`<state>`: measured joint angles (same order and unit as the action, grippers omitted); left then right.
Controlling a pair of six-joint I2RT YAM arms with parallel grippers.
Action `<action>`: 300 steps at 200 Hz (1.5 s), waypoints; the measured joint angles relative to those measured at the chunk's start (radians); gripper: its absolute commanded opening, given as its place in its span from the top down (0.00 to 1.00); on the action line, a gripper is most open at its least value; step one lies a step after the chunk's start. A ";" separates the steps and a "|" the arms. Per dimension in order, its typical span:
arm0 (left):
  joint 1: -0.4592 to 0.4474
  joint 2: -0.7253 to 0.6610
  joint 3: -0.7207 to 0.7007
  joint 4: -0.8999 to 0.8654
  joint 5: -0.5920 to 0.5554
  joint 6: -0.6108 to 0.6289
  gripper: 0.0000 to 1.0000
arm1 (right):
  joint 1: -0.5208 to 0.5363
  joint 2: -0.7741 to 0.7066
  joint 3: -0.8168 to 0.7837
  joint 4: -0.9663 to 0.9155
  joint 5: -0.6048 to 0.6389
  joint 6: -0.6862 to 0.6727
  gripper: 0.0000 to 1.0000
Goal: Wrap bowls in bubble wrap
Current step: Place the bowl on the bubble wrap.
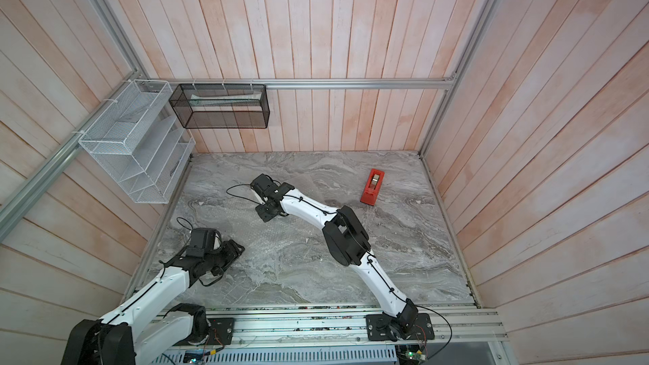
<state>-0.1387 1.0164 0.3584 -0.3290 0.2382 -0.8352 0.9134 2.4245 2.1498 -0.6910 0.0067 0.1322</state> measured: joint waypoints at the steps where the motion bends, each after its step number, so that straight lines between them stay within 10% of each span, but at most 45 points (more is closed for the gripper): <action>1: 0.000 0.000 0.000 0.001 0.000 0.000 0.34 | 0.000 0.000 0.000 0.000 0.000 -0.002 0.64; 144: -0.047 0.030 -0.006 0.058 -0.019 -0.021 0.40 | -0.021 -0.180 -0.059 0.015 -0.080 0.082 0.33; 227: -0.085 0.088 -0.003 0.076 -0.042 -0.050 0.90 | -0.175 -0.496 -0.439 0.219 -0.096 0.134 0.14; 300: -0.117 0.062 0.144 0.049 -0.018 -0.047 1.00 | -0.385 -0.519 -0.652 0.311 -0.138 0.151 0.02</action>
<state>-0.2554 1.0786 0.5022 -0.2798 0.2203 -0.8822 0.5282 1.9057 1.4982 -0.3801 -0.1318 0.2836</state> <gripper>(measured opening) 0.047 0.976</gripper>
